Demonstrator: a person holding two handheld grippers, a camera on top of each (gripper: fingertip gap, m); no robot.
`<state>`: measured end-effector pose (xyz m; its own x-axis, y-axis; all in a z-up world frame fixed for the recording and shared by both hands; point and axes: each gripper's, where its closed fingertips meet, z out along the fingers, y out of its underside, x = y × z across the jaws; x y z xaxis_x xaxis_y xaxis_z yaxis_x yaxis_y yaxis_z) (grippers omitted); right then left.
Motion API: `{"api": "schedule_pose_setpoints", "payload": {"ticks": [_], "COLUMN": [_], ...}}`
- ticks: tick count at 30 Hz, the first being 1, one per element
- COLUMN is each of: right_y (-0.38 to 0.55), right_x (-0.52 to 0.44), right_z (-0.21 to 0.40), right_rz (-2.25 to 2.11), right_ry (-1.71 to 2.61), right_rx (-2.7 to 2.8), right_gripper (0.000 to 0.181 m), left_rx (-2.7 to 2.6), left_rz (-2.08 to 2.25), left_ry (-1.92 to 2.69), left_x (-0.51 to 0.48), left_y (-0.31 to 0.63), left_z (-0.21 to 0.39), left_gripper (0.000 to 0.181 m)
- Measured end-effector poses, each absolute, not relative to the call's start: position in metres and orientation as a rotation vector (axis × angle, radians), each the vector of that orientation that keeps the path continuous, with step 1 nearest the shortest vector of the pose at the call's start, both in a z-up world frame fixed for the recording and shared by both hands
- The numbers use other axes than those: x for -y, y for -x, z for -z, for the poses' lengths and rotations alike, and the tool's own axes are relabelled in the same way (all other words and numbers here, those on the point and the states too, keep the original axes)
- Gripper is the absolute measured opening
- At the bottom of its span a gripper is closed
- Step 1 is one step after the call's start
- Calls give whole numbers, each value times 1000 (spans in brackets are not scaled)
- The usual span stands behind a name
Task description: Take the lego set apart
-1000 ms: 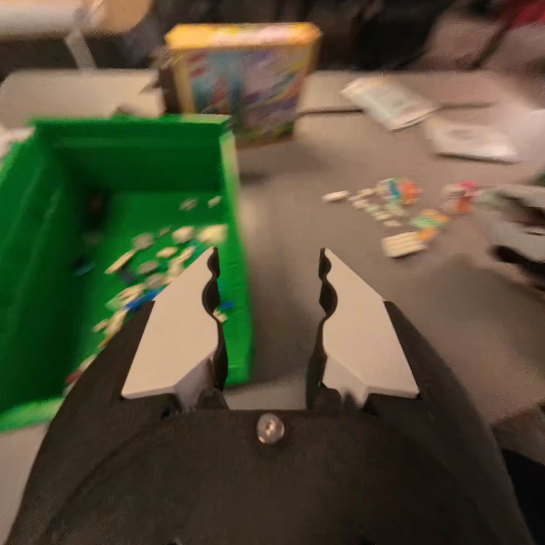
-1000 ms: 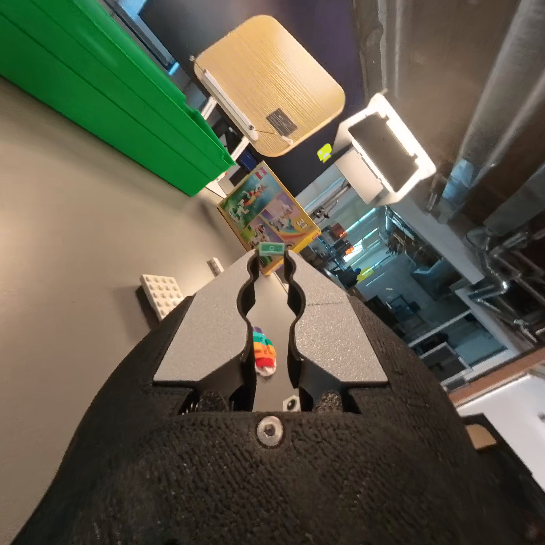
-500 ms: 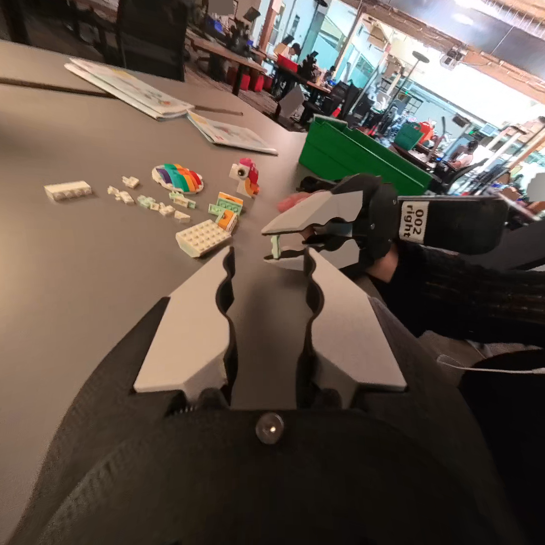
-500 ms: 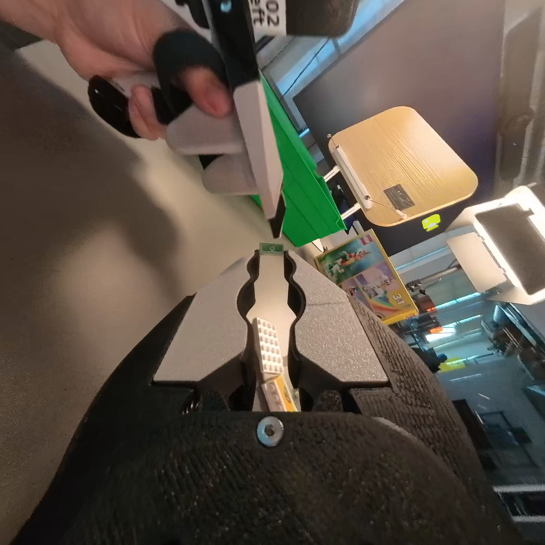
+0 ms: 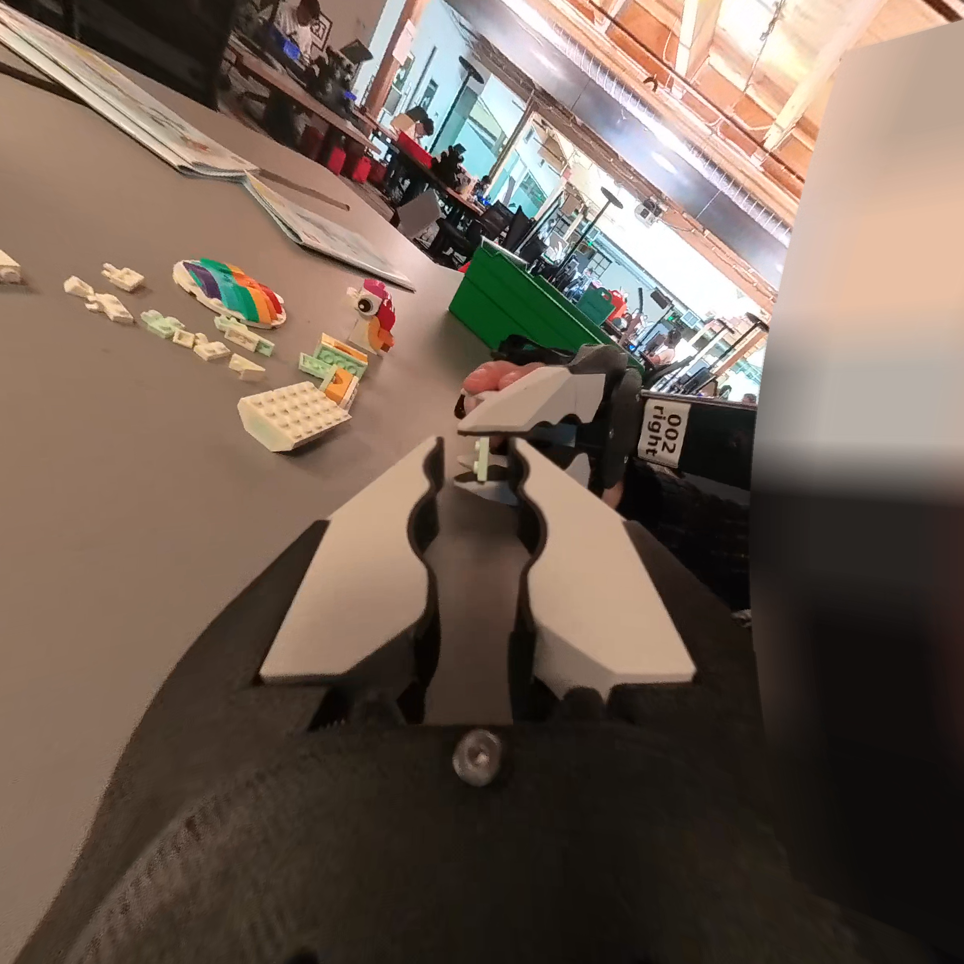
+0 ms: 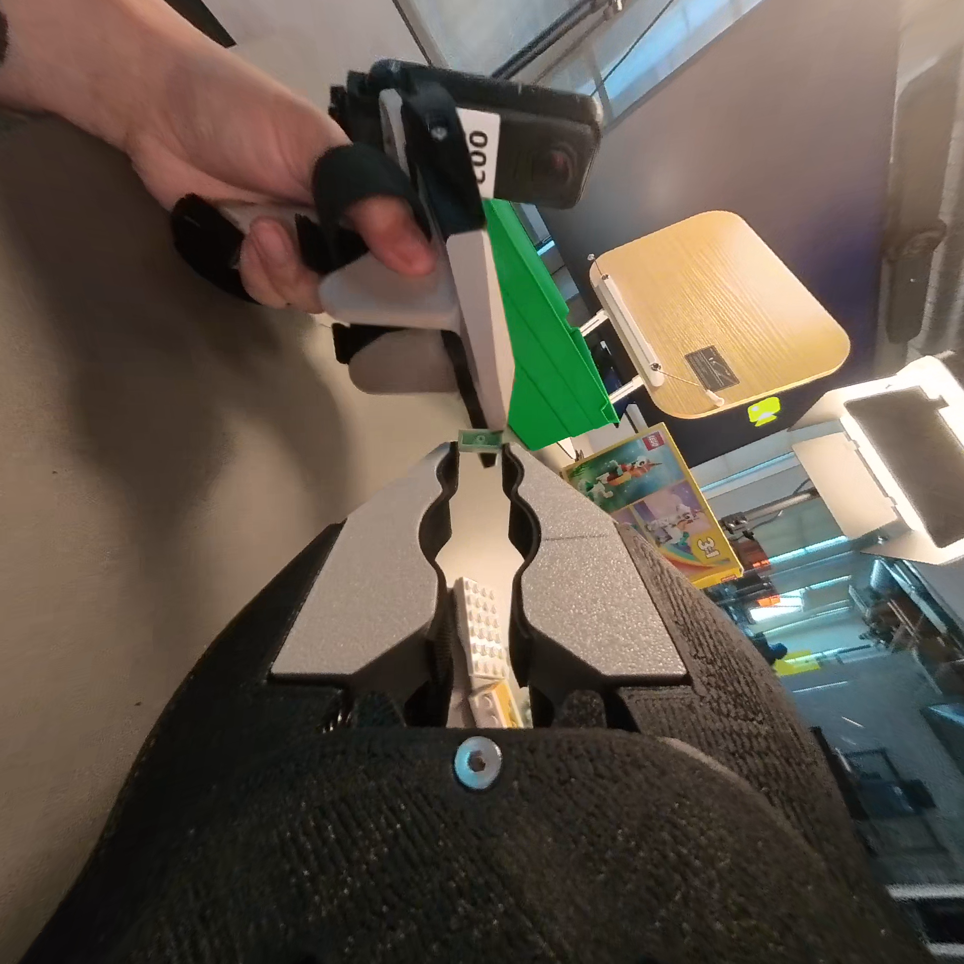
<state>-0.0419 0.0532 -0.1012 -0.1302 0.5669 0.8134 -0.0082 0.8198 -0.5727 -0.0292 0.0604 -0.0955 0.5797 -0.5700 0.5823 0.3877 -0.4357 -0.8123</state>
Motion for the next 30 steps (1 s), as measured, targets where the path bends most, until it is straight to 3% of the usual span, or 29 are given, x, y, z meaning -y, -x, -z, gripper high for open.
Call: {"api": "schedule_pose_setpoints", "payload": {"ticks": [2, 10, 14, 19, 27, 30], "right_y": [42, 37, 22, -16, -107, -124], "right_x": [-53, -75, -122, -191, -288, -299], "right_z": [102, 84, 68, 35, 39, 44], "right_rz": [-532, -492, -520, -601, -44, -76], "right_ry": [454, 489, 648, 877, 1077, 1148], "right_rx": [1644, 1521, 1356, 947, 720, 667], "right_gripper": [15, 29, 29, 28, 17, 17], "left_rx": [-174, -215, -300, -43, 244, 305], "left_rz": [1071, 945, 543, -269, -636, -588], "left_ry": [1714, 1598, 1416, 1655, 2444, 2558], "left_x": [-60, -51, -25, -4, 8, 8], "left_y": [27, 35, 62, 197, 368, 381], "left_z": [96, 78, 27, -19, 87, 122], "left_gripper": [4, 4, 4, 4, 4, 23]}}
